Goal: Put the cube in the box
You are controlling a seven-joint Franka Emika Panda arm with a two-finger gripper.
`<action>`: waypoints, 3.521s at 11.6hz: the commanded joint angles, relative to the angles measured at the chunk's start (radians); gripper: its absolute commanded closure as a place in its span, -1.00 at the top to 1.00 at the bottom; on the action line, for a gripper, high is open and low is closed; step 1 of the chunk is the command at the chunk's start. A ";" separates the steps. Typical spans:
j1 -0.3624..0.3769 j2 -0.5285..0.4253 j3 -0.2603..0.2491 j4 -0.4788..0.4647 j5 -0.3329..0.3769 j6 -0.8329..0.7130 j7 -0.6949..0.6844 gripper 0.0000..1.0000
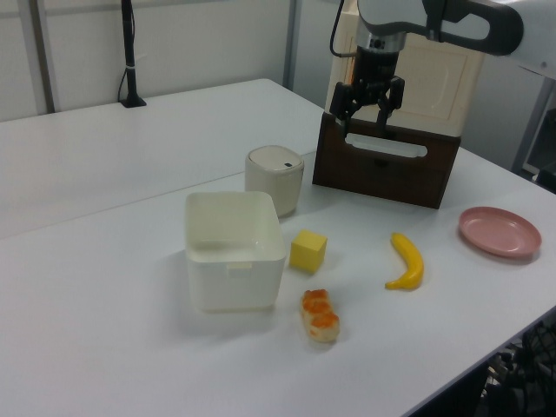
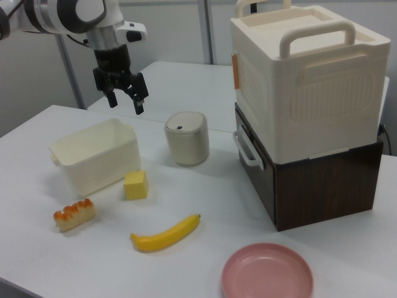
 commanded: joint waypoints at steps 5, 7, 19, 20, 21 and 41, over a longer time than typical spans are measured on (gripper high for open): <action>0.012 0.017 0.000 -0.016 0.014 0.071 0.011 1.00; 0.011 0.017 0.000 -0.016 0.013 0.071 0.008 1.00; 0.009 0.017 -0.012 -0.009 0.011 0.062 -0.118 1.00; 0.008 0.019 -0.012 -0.009 0.013 0.063 -0.153 1.00; 0.012 0.019 -0.010 -0.013 0.013 0.060 -0.197 1.00; 0.084 0.223 -0.001 -0.322 -0.122 0.434 -0.560 0.92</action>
